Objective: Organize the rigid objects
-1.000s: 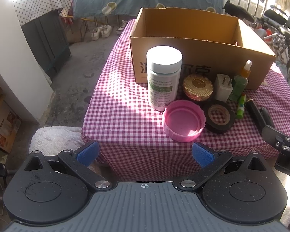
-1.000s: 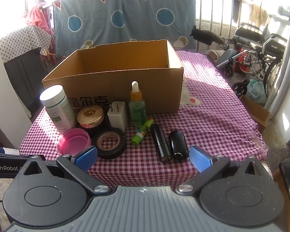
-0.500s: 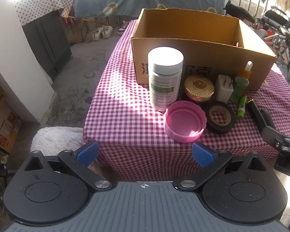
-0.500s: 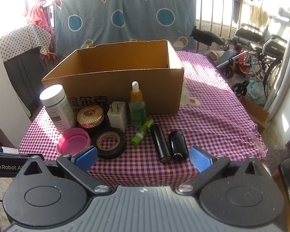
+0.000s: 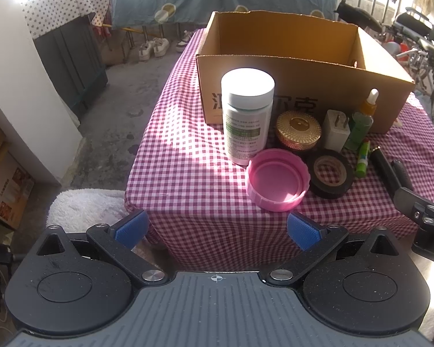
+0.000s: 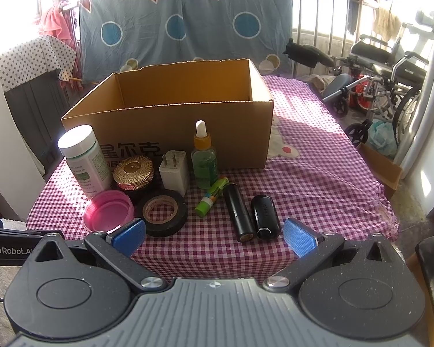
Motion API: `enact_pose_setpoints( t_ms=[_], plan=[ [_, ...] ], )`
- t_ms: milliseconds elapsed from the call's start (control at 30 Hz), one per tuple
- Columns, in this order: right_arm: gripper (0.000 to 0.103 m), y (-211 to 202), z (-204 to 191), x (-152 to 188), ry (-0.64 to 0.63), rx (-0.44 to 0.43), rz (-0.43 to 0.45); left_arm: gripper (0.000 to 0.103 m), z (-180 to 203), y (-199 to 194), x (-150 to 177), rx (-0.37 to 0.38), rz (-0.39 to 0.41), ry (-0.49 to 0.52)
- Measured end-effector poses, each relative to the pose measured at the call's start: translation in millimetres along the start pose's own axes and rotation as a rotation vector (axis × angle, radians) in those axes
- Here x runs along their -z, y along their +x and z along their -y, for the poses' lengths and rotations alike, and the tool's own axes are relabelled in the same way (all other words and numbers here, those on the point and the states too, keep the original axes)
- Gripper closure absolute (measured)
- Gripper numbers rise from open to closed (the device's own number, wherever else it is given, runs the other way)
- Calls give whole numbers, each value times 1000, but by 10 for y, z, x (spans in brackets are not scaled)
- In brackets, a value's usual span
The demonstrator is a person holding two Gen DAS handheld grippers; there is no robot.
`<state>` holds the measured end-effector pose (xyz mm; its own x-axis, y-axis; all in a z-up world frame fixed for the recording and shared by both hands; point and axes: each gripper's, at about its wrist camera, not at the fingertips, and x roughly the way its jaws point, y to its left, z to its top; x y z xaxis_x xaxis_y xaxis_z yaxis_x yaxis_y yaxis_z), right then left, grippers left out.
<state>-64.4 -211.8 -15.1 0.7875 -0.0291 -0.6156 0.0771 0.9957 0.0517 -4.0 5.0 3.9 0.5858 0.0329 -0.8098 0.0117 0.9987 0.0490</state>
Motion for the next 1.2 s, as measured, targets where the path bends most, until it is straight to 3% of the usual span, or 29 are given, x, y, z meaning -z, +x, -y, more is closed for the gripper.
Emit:
enact_pose_setpoints(
  t_ms=[800, 1000, 1200],
  plan=[
    [0, 10, 28, 13, -2, -1, 0, 0, 10, 38, 19, 0, -10, 4],
    [0, -38, 199, 0, 9, 25, 30, 0, 88, 59, 25, 63, 4, 11],
    [0, -92, 626, -17, 96, 56, 85, 1, 271, 33, -24, 189, 67, 76]
  ],
)
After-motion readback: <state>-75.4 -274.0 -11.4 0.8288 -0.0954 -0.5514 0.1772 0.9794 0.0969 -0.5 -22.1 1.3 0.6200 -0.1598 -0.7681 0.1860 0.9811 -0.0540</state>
